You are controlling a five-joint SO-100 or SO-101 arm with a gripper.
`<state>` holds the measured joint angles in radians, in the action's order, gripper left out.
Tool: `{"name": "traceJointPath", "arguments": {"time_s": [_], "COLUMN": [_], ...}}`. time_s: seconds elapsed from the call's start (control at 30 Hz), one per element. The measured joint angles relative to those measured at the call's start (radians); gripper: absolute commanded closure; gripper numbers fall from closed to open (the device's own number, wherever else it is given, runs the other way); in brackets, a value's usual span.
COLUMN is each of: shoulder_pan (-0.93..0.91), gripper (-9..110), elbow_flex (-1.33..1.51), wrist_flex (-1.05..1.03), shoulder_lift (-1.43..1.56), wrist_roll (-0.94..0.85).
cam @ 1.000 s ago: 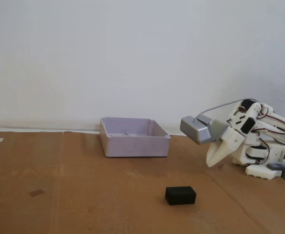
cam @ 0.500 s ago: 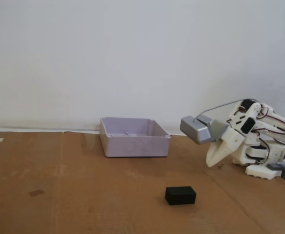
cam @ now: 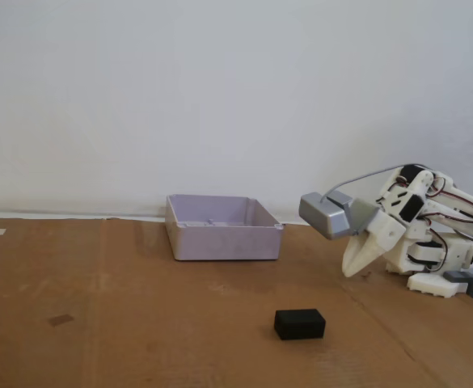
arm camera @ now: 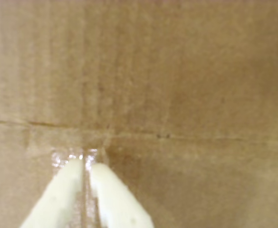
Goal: Grasp a block and put it in the box.
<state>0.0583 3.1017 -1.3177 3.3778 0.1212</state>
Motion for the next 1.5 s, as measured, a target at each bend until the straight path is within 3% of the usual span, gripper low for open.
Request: {"name": "traceJointPath", "arguments": {"time_s": [0.57, 0.93, 1.5], "shoulder_pan": [0.0, 0.003, 0.0], "gripper": [102, 102, 102], "elbow_flex": [0.0, -0.057, -0.276], "wrist_flex": [0.038, 0.123, 0.482], "shoulder_lift": [-0.011, -0.233, -0.472], "wrist_roll": [0.008, 0.008, 0.009]}}
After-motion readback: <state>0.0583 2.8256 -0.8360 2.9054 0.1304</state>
